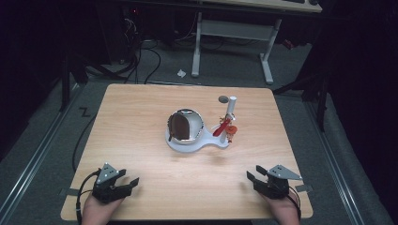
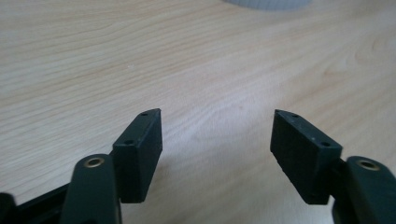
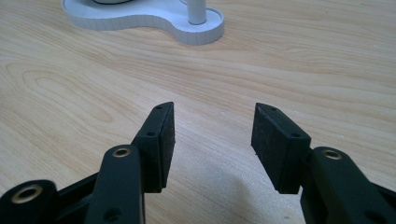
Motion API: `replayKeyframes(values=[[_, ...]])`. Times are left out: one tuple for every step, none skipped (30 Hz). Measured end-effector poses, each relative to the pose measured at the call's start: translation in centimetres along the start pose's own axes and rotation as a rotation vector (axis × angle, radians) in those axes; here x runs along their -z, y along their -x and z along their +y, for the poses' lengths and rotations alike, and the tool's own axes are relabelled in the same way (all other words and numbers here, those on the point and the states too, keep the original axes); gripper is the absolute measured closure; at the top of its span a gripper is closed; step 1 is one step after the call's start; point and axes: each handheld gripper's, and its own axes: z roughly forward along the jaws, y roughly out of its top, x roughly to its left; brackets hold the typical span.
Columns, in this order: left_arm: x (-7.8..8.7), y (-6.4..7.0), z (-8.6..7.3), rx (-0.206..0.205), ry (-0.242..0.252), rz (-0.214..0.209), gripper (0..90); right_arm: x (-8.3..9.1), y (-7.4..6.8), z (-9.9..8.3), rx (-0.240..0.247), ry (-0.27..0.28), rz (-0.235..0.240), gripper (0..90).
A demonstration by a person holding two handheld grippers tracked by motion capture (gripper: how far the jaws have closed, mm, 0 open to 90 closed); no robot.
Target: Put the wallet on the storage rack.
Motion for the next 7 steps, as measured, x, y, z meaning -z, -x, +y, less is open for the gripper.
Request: replayKeyframes(values=[[0.01,-0.14,-0.04,0.005,-0.007,-0.004,34.9,-0.01,0.06,-0.03,-0.008,-0.005,-0.002,50.8],[-0.04,-0.31,-0.06,0.014,-0.009,-0.007,34.5,-0.05,0.13,-0.05,-0.013,-0.007,-0.005,51.0],[-0.03,-0.43,-0.07,0.021,0.0,-0.008,34.3,-0.07,0.15,-0.04,-0.02,-0.012,-0.011,51.0],[-0.02,-0.52,-0.05,0.027,0.007,-0.01,34.3,-0.08,0.15,-0.02,-0.024,-0.015,-0.018,51.0],[0.01,-0.6,-0.02,0.03,0.009,-0.012,34.1,-0.08,0.12,0.03,-0.025,-0.017,-0.027,51.0],[0.05,-0.63,-0.03,0.031,0.013,-0.013,33.6,-0.08,0.02,0.08,-0.025,-0.019,-0.039,50.8],[0.09,-0.64,-0.08,0.034,0.015,-0.014,33.4,-0.1,-0.01,0.13,-0.012,-0.017,-0.049,50.4]])
